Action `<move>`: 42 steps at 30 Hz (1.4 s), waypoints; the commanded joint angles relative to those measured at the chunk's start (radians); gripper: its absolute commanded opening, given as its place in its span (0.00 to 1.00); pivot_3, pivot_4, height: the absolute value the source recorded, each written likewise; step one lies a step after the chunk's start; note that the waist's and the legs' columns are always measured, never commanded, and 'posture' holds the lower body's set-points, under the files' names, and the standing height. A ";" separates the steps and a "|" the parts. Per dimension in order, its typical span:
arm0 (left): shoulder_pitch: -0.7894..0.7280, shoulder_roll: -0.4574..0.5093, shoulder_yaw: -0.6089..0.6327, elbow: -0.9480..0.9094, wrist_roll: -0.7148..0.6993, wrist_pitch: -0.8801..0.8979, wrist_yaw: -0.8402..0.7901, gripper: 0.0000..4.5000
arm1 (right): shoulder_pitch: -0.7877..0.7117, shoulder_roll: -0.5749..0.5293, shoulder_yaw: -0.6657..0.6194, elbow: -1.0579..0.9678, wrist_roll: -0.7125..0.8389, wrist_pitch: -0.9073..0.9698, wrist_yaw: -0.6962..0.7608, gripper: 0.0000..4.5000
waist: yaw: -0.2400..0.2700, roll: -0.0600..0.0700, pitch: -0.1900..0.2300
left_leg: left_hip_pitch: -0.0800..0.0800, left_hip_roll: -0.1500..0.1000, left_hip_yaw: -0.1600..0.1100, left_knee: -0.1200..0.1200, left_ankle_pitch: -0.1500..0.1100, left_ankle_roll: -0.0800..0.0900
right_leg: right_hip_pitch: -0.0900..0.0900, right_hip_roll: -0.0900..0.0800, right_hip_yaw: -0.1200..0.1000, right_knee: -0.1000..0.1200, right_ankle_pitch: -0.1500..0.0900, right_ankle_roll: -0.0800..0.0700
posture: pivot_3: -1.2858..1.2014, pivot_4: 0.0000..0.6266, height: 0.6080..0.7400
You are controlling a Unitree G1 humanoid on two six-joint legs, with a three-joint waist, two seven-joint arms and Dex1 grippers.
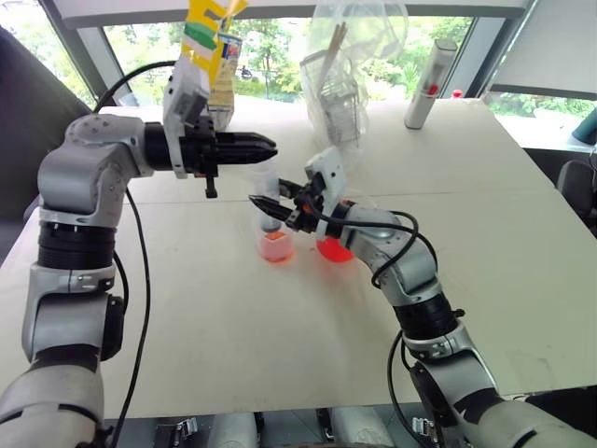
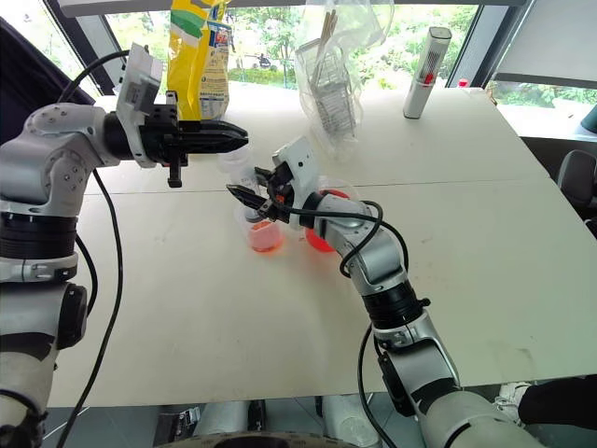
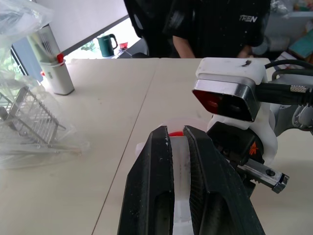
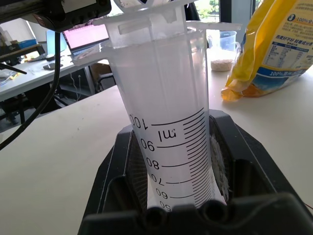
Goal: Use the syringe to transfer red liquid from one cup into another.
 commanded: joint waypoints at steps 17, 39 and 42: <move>-0.046 0.105 0.027 0.178 0.036 -0.040 -0.039 0.99 | -0.039 0.021 -0.087 -0.135 0.040 -0.026 -0.051 0.31 | -0.001 0.000 0.000 | 0.000 0.000 0.000 0.000 0.000 0.000 | 0.000 0.001 0.000 0.000 0.000 0.000 | 0.52 0.24 0.99; 0.120 0.048 -0.031 0.051 0.044 -0.120 -0.068 0.99 | -0.699 -0.510 -0.336 0.312 0.222 0.986 -0.270 0.31 | 0.002 0.000 0.000 | -0.001 -0.002 0.002 -0.003 0.000 0.000 | -0.002 -0.007 0.002 -0.004 0.000 -0.001 | 0.52 0.24 0.99; 0.133 0.048 -0.035 0.031 0.040 -0.116 -0.072 0.99 | -0.675 -0.592 -0.217 0.369 0.215 1.068 -0.201 0.31 | -0.002 0.001 0.000 | -0.001 -0.002 0.003 -0.004 -0.001 0.001 | -0.003 -0.006 0.005 -0.004 0.000 0.000 | 0.52 0.24 0.99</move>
